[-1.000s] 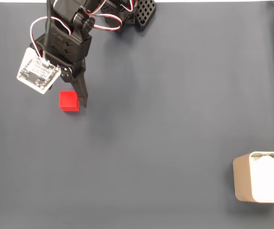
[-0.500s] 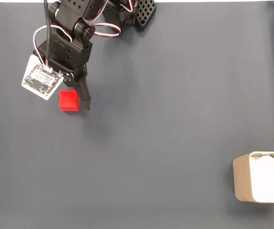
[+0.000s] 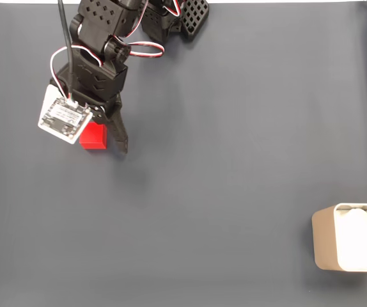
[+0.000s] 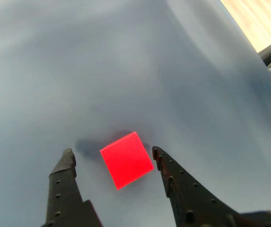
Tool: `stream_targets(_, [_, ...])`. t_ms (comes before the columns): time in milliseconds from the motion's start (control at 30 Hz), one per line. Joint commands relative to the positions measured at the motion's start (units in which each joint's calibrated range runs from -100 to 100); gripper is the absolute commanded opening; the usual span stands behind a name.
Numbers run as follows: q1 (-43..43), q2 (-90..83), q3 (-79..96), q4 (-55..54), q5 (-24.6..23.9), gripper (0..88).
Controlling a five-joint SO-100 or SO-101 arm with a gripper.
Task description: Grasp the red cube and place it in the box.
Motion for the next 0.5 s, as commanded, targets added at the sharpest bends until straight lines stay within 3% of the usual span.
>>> stream_targets(0, [-1.44,-0.09,-1.26,-0.81,0.05,38.0])
stream_targets(467, [-3.21,-0.78,-0.53,-0.49,0.83,38.0])
